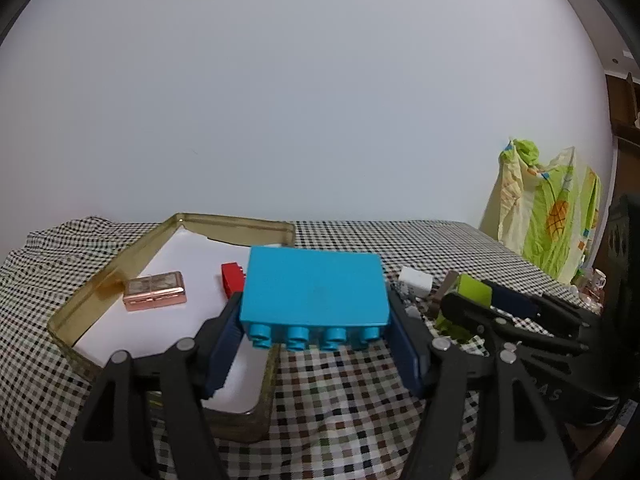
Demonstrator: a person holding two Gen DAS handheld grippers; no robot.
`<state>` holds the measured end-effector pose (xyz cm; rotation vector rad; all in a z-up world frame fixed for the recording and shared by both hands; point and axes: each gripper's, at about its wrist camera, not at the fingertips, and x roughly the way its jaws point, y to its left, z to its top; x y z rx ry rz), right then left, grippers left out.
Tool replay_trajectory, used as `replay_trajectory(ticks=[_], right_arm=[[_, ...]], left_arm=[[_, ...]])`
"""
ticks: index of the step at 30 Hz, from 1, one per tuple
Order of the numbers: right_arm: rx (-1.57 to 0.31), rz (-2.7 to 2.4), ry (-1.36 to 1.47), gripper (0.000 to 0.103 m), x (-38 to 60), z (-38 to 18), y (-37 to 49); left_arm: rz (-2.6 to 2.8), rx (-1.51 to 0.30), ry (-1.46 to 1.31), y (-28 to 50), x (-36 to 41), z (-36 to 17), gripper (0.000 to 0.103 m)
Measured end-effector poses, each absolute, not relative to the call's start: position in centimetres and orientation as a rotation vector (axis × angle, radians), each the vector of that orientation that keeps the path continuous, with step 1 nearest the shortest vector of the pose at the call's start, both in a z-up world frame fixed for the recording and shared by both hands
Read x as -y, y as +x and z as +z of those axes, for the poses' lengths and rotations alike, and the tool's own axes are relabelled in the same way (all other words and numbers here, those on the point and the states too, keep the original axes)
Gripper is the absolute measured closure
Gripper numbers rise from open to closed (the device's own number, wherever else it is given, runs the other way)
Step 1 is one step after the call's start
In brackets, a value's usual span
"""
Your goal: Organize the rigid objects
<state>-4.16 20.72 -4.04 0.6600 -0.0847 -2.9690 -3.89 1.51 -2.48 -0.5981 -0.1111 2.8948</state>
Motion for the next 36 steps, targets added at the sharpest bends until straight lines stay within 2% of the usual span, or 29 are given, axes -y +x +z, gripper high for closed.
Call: replay_trajectory(ticks=[36], right_arm=[[0.013,-2.882,0.667,0.050,-16.4,-3.9,-4.8]], left_arm=[[2.960,0.190,-0.662,-4.7,3.6,-2.9,0.036]])
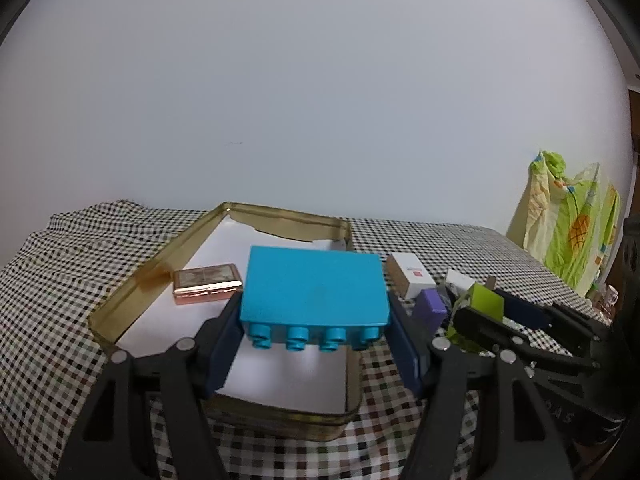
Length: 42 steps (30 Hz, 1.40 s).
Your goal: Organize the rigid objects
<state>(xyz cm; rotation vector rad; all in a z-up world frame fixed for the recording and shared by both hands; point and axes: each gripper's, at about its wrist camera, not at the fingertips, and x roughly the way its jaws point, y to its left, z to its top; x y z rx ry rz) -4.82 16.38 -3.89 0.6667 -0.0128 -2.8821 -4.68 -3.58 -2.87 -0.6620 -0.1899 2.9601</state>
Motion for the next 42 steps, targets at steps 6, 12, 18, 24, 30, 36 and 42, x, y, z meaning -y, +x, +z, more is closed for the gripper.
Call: replay_trajectory(ticks=[6,12,18,24,30,36,42], right_arm=[[-0.006,-2.870,0.673,0.050,-15.6,-3.9,-5.1],[-0.026,-2.858,0.679,0.050,-14.8,-4.0,-6.0],[-0.042,-2.844,0.685,0.050,-14.1,-4.0,-6.6],[-0.060,-2.827,0.691,0.050,-13.3,-4.1,-7.1],[-0.087,-2.811,0.700,0.050,-12.4,-4.1,-7.9],[-0.100,-2.804,0.704,0.050,-11.9,-4.1,-8.8],[-0.109,-2.794,0.702,0.050,-11.3,-3.9,-9.8]], left_arm=[[2.965,0.191,-0.670,-4.8,4.3,-3.0,0.036],[2.977,0.192,-0.678,-5.0,5.1,-3.0,0.036],[3.000,0.213,-0.698,-5.3,6.4,-3.1,0.036],[3.023,0.201,-0.721,-5.8,7.3,-3.3,0.036],[3.028,0.170,-0.748,-6.5,7.7,-3.4,0.036],[3.001,0.199,-0.813,-7.8,8.8,-3.7,0.036],[2.997,0.190,-0.849,-8.5,9.5,-4.2,0.036]])
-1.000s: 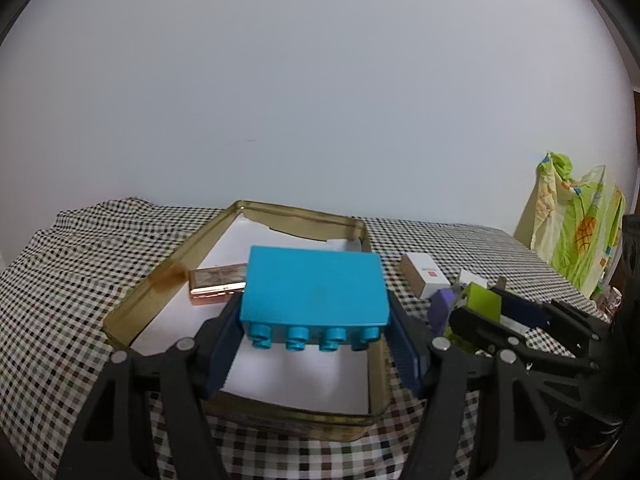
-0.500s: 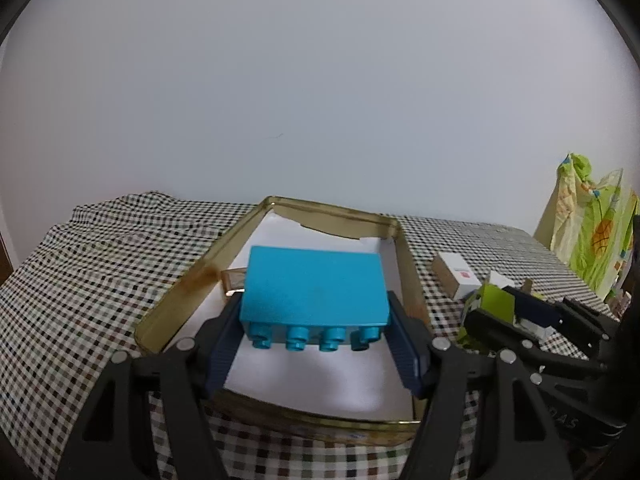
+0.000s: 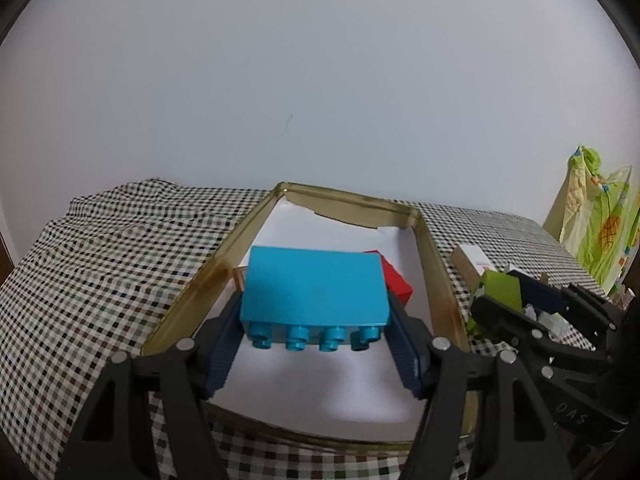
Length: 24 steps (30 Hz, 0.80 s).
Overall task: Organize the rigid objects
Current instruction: 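Release the blue brick into the tin while the right tool releases the lime-green brick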
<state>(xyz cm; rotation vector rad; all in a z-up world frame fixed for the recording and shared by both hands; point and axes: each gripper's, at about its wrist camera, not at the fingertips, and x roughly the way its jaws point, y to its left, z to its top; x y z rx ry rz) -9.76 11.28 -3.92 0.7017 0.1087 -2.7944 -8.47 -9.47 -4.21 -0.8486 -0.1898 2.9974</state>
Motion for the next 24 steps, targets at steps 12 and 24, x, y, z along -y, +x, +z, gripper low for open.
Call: replay_trajectory(ticks=[12,24], right_arm=[[-0.138,-2.762,0.697,0.050,-10.1,-2.6,-11.2],[-0.178,-2.690,0.779,0.050,-7.3,-3.3,-14.7]], left_arm=[[2.945,0.202,-0.914,-10.3,10.7,-3.2,0.036],[2.913,0.129,-1.051,-14.3,11.1,-3.4,0.036]])
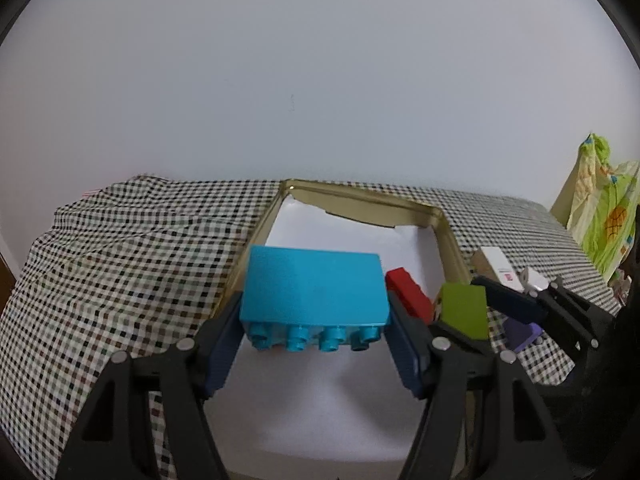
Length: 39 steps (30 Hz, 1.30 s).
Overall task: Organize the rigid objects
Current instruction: 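Release the blue brick into the tin while the right tool releases the lime-green brick, then grasp the purple block with the left tool while the right tool grasps the green floss box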
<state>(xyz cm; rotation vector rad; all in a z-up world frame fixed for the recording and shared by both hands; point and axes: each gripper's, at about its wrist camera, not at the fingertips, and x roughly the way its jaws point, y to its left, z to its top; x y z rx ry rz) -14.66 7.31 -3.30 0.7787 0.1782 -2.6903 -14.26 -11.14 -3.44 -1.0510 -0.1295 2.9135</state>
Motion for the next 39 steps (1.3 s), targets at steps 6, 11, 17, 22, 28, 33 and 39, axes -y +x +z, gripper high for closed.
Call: replay_trajectory(ticks=[6,11,17,22,28,33,39], right_arm=[[-0.174,-2.670,0.812,0.050,-6.5,-4.1,-15.5],[-0.170,-2.641,0.841,0.049,-5.9,-4.6,-16.1],[-0.173,-2.652,0.817,0.048,-6.2,-4.2,-15.3],[-0.092,-2.695,0.799,0.042,-8.1,-3.4,-14.2],[-0.053,-2.724,0.791,0.039,-10.4,-3.2,-12.3],[-0.048,-2.758,0.798,0.037,-13.5,-3.4,-10.7],[-0.094,-2.824,0.879,0.025,-18.0,-3.8,-9.1]], left_arm=[[2.909,0.119,-1.090,-15.3,11.2,-4.1,0.036],[2.929,0.105,-1.089,-15.5,11.1,-4.2,0.023],[2.980,0.098,-1.029,-14.5,11.2,-3.2,0.005],[2.989,0.144,-0.999,-13.5,10.9,-2.5,0.000],[2.954,0.157,-0.961,-12.3,8.7,-1.8,0.000],[2.896,0.155,-0.923,-11.3,5.4,-1.1,0.000],[2.794,0.078,-0.928,-10.7,-0.3,-1.2,0.000]])
